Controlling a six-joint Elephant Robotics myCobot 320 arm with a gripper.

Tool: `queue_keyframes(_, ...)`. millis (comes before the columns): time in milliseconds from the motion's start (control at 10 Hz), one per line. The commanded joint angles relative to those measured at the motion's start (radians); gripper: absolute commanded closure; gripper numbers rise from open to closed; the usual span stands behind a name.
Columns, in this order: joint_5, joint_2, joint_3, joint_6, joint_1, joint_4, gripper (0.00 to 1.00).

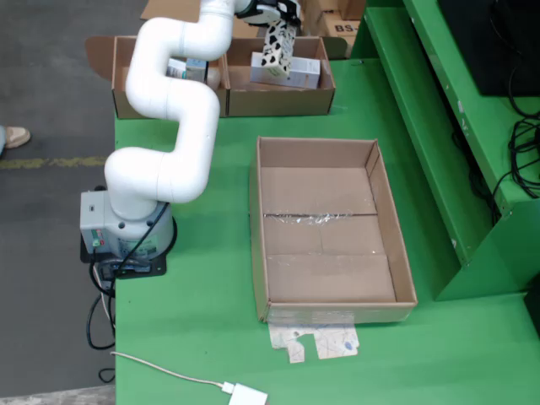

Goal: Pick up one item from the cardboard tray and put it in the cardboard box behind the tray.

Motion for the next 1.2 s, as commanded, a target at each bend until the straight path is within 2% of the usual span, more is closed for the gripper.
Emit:
queue_keyframes(0,-0.01,-0.002,0.029,0.0,-0.015,0.014,1.0)
queue_keyframes(1100,-0.01,-0.092,0.029,-0.006,-0.019,0.013,1.0)
